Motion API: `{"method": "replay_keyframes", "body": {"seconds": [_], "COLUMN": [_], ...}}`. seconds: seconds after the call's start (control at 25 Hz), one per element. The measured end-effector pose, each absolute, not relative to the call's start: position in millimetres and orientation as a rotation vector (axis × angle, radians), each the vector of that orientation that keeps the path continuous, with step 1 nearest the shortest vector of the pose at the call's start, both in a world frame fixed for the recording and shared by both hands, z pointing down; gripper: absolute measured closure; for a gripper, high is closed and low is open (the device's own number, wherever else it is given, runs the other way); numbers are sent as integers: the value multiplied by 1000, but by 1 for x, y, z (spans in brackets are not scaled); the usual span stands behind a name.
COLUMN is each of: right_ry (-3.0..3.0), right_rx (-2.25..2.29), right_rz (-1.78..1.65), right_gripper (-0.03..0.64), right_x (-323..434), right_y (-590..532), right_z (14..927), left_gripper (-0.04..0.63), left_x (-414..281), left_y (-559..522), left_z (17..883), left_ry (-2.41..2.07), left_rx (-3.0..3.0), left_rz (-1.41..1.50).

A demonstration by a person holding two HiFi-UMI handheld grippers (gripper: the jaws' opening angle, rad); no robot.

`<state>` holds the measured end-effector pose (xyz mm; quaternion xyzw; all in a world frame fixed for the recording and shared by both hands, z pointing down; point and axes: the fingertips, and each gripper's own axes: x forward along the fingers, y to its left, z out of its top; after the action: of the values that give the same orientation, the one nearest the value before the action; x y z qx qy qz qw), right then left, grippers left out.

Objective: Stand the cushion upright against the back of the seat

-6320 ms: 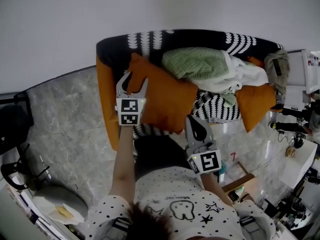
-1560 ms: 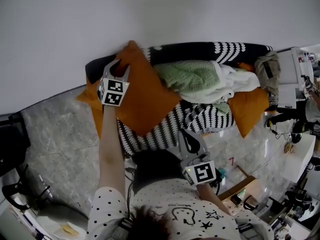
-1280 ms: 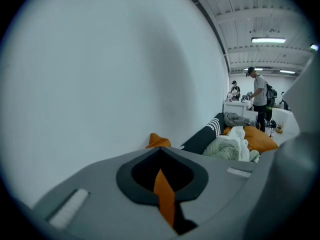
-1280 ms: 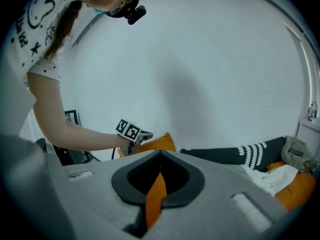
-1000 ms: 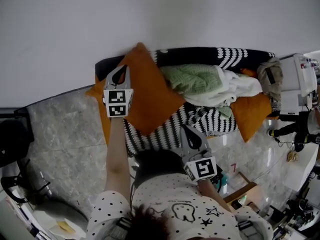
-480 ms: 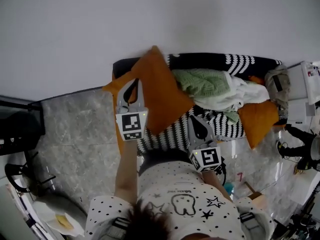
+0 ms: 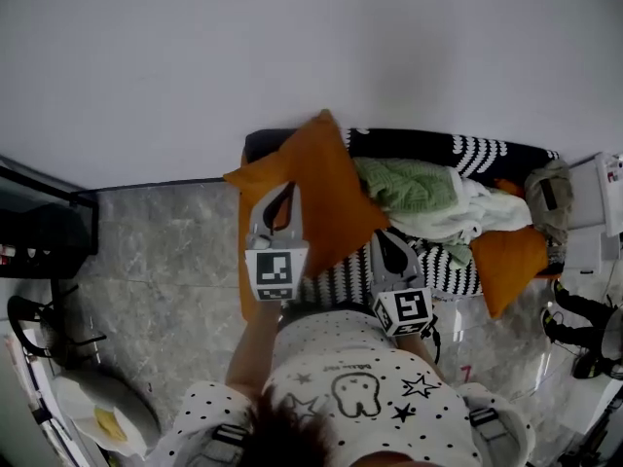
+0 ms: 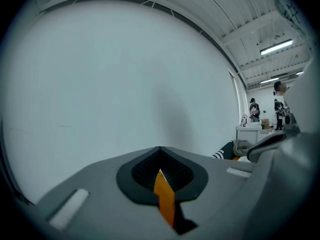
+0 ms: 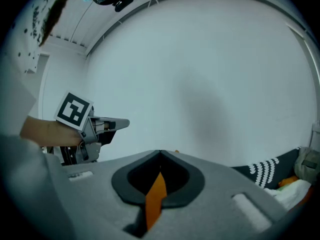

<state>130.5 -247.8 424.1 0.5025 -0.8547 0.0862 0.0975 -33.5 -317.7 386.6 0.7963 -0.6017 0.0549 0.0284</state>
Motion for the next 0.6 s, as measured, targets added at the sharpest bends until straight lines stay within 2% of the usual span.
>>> {"method": "replay_keyframes", "body": {"seconds": [0.6], "right_ry": [-2612], "right_rx": [1428], "right_rz": [195], "right_gripper": [621], "right_x": [114], "right_y": [-254], "right_z": [404], "left_gripper": [594], "left_x": [-25], "left_y": [-256], "left_z": [369], "left_ry": [-1828], "left_rx": [2420], "left_rz": [50]}}
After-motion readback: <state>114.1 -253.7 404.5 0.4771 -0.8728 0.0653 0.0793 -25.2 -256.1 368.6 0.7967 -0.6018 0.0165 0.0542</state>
